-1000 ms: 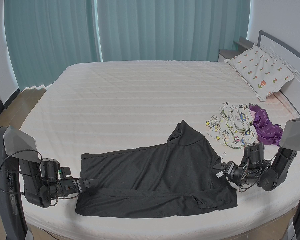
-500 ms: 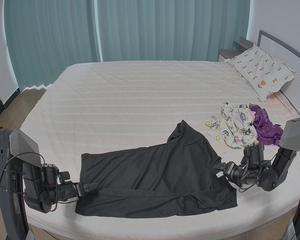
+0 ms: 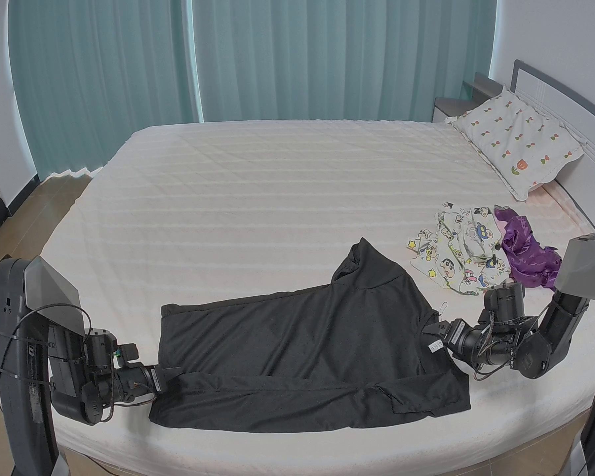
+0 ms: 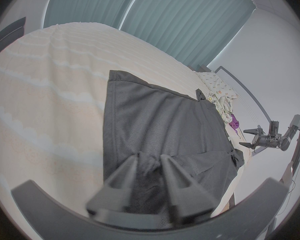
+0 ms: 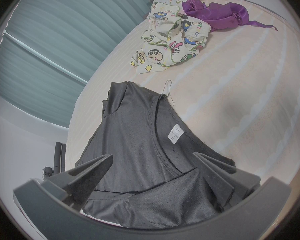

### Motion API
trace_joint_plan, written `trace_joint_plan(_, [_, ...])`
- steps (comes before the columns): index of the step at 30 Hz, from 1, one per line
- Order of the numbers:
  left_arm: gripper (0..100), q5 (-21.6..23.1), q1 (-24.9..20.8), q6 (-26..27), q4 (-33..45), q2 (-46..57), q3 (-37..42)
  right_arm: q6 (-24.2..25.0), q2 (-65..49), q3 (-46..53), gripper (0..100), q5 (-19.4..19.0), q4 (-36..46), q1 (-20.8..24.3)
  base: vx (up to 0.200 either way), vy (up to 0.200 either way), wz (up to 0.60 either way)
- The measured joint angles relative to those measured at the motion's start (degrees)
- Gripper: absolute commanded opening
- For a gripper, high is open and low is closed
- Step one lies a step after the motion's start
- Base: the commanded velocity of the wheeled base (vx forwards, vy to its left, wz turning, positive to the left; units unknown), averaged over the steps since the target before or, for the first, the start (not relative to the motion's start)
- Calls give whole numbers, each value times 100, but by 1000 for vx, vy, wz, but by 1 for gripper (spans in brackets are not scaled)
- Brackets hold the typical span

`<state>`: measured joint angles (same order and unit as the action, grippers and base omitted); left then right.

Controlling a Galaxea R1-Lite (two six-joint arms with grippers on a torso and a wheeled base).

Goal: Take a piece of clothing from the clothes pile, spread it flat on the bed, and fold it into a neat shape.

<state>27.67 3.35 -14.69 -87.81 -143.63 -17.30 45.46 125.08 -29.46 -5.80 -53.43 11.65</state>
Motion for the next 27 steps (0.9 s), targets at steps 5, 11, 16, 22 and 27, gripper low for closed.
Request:
trace_joint_plan(5, [0,11,72,-9,-57,-2,93,-244,-10,15,100,-21,-172,-26,0,0,0])
trace_joint_plan(11, [0,43,94,-33,-117,2,206,-923,78,34,100,-317,-357,-152,0,0,0])
trace_joint_plan(16, [0,82,96,-69,-117,9,230,-1374,150,118,100,-730,-339,-258,0,0,0])
trace_joint_plan(22, [0,119,91,-197,-117,13,230,-1813,351,290,100,-1286,-443,-466,0,0,0])
trace_joint_plan(27, [0,123,91,-224,-117,16,228,-1941,530,402,100,-1585,-752,-585,0,0,0])
